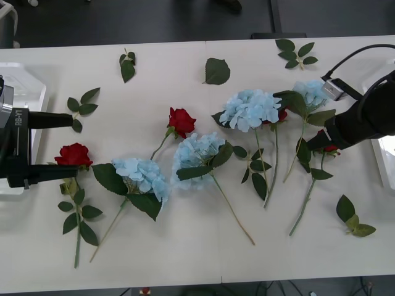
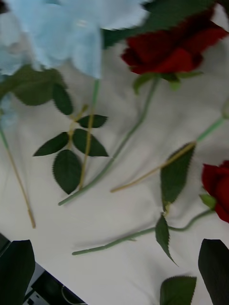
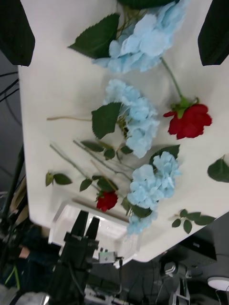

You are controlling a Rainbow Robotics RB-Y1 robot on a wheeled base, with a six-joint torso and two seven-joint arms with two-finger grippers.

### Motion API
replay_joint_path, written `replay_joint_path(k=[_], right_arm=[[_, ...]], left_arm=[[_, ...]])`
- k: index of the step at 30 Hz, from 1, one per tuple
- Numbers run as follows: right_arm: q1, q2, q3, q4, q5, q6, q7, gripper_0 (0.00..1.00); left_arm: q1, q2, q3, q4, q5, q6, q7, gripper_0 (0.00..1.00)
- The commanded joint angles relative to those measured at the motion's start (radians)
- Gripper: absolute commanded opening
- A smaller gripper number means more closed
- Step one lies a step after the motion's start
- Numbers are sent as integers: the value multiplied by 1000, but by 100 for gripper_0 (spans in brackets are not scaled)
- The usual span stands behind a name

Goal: Place the red flowers into the right box and the blue flowers into the left box. If a person shows an open palm, hand one flower to the person first, then continue sorting.

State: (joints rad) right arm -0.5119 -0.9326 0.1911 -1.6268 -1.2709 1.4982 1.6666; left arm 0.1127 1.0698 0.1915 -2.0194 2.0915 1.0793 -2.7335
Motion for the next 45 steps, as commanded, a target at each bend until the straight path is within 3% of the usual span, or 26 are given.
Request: replay_joint_path(k=[1,10,15,27,34,41,45], right_arm=[[16,-43,18,33,90,-1,-140,100],[16,-35,160,102,177,-134,-337,100],[16,18,168,114,196,-131,-373,100],[12,138,166,231,331,-199,-395,100],[-7,186,166,301,357,-231,-404,100],[-40,216,163,367,378,-237,-404,100],[-42,215,162,367,380,-237,-407,25]], left_arm=[[58,38,68,-55,-125,22,330,100],[58,33,106,37,-398,166,753,100],[47,32,91,48,-512,180,956,100],[-90,-22,-110,54,-929,176,1321,100],[-146,-71,-224,57,-1110,174,1439,100],[-196,-99,-316,153,-1148,143,1445,100],[-219,-102,-359,183,-1157,142,1442,100]])
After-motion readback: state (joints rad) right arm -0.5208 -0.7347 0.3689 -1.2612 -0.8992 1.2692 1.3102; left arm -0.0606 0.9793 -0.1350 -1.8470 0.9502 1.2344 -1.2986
